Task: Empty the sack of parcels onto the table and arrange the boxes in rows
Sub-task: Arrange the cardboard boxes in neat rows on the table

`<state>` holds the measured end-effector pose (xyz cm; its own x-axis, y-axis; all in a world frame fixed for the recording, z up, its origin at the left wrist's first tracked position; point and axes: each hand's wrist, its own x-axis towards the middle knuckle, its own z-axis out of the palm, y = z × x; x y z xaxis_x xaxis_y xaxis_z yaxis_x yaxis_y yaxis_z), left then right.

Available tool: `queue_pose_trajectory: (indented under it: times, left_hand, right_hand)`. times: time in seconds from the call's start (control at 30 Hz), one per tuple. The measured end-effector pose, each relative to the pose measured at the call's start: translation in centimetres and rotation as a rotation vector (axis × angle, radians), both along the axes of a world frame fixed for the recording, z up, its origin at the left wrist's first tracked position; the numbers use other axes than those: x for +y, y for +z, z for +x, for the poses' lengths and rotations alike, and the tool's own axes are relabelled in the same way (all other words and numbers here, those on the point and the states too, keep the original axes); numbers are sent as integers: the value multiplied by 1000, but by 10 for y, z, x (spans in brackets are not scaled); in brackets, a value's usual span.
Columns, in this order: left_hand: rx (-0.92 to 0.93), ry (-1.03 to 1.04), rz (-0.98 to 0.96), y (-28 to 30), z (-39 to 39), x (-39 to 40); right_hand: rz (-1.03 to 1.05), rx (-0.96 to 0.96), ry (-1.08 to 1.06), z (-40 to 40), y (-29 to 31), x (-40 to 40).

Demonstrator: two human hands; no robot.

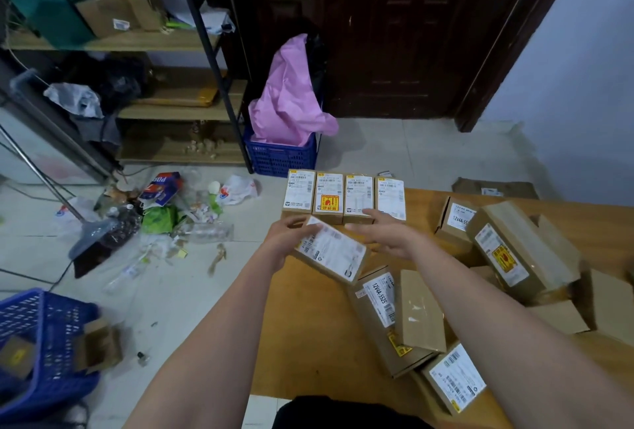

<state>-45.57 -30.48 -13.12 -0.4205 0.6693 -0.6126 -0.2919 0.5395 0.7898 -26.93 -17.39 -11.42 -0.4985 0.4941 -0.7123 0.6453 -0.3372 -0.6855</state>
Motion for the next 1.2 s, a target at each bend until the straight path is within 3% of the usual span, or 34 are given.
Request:
queue_pose_trajectory:
  times: [0.13,0.47,0.67,0.83,1.0,1.2]
  left_hand:
    - [86,-122,-30,3,-1,3]
    - [150,-106,-51,-17,-22,-8]
    - [149,67,-57,-36,-44,-12]
    - [121,84,-198,-64,-54,-12]
    - [84,-24,-258,-86,-51,-15]
    - [191,-20,-283,-95,-56,-12]
  right_hand:
    - [-47,-89,256,-14,-3,-10]
    - [-119,-135,368,-47,-26,-32]
    - [-213,-146,209,-73,-55,-36]
    - [-227,-149,-35,-88,-102,-35]
    - [-247,-163,-91,-103,-114,-47]
    - [-161,-205,-86,-115,-125,-50]
